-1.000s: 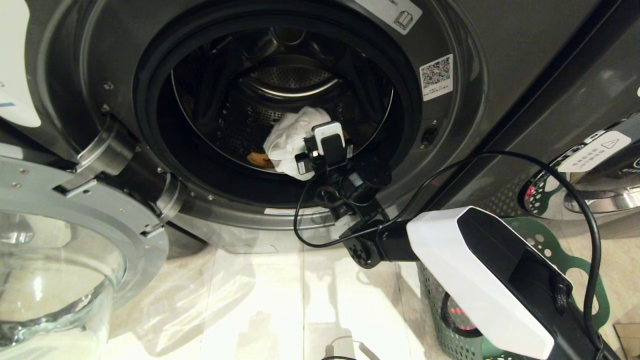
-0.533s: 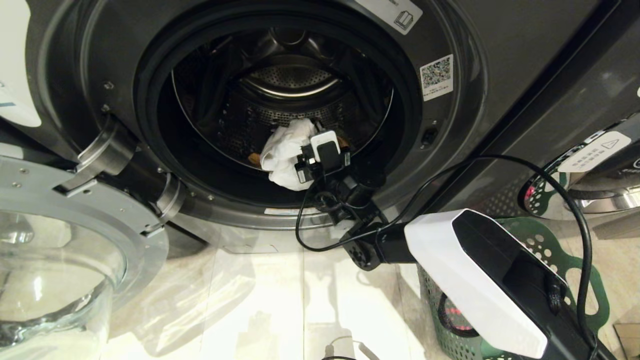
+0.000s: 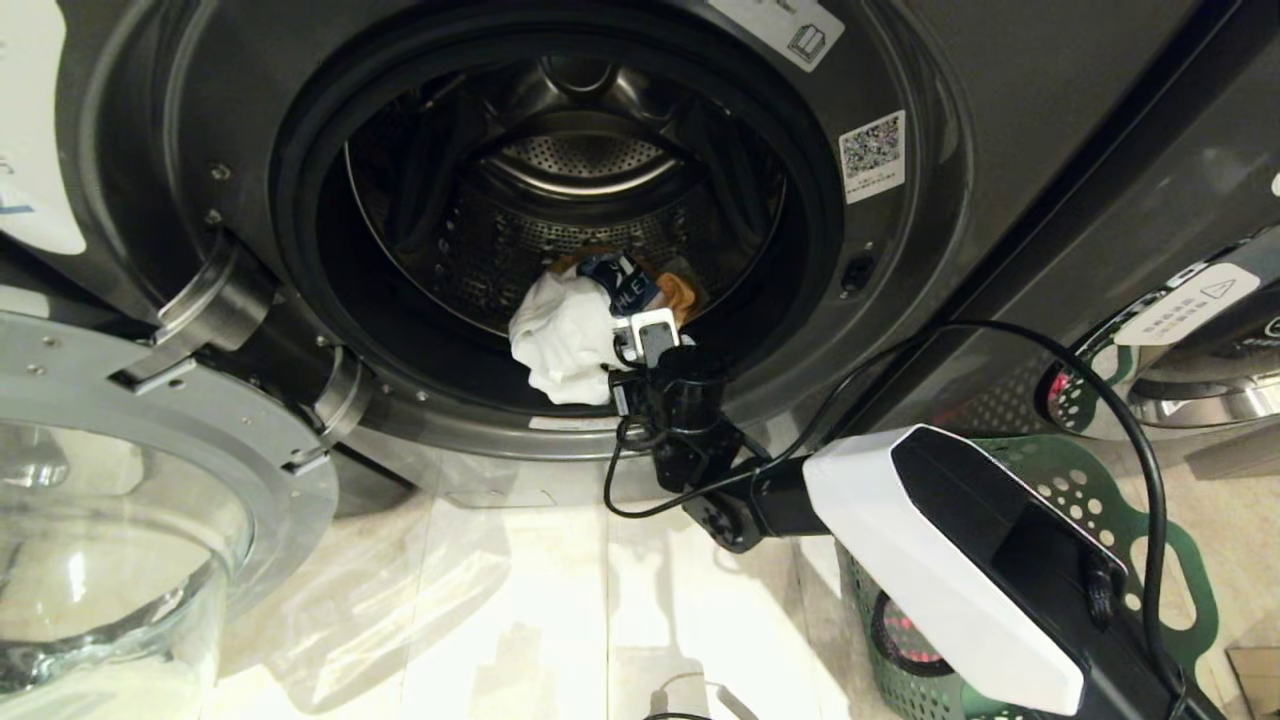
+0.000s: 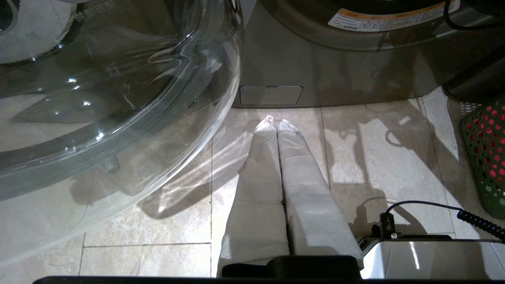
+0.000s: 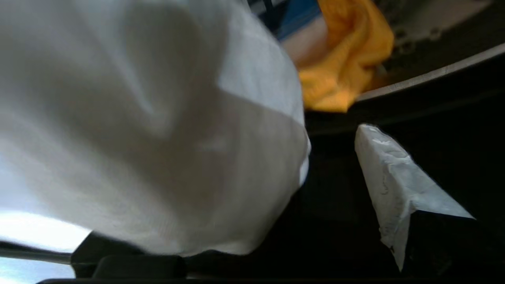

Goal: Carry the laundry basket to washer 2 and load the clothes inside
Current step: Place the clothes into the washing machine

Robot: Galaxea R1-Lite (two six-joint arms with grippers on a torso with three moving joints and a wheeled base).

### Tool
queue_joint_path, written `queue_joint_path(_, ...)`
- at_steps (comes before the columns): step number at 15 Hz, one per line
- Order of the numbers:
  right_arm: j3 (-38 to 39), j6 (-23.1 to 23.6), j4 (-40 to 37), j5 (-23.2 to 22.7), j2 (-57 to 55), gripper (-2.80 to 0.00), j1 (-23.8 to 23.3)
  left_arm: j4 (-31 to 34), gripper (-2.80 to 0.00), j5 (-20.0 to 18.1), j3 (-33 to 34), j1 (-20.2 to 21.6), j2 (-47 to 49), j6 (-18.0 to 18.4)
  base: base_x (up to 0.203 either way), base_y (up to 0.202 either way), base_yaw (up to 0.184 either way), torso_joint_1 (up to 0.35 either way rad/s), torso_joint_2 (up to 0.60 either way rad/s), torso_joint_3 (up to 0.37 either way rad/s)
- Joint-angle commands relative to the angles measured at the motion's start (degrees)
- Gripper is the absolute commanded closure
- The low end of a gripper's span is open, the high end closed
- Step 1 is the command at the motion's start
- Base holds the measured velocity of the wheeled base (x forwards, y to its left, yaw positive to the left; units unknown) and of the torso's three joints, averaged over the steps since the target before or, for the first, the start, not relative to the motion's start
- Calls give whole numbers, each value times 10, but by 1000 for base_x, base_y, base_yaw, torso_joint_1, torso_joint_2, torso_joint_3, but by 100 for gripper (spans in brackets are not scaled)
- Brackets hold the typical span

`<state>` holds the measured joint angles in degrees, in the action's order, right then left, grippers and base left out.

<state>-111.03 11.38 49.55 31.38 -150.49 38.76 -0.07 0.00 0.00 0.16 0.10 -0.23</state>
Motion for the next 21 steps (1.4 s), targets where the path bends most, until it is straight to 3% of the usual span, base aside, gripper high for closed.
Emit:
queue_joint_path(1, -6, -1, 8, 5, 4, -280, -2, 0, 0, 0, 0, 0, 0, 0, 0, 0, 0, 0, 0, 0)
queue_joint_path(4, 25, -3, 7, 5, 61, -280, -1, 0, 0, 0, 0, 0, 0, 0, 0, 0, 0, 0, 0, 0)
queue_joint_path(7, 134, -10, -2, 3, 165, -280, 9, 0, 0, 0, 0, 0, 0, 0, 0, 0, 0, 0, 0, 0)
queue_joint_path(10, 247, -21, 14, 3, 237, -280, 51, 0, 0, 0, 0, 0, 0, 0, 0, 0, 0, 0, 0, 0)
queue_joint_path(15, 360, -19, 69, 8, 286, -280, 102, 0, 0, 0, 0, 0, 0, 0, 0, 0, 0, 0, 0, 0)
queue_joint_path(18, 495, -21, 30, 8, 359, -280, 117, 0, 0, 0, 0, 0, 0, 0, 0, 0, 0, 0, 0, 0)
queue_joint_path(21, 652, -23, -90, 8, 473, -280, 123, 0, 0, 0, 0, 0, 0, 0, 0, 0, 0, 0, 0, 0)
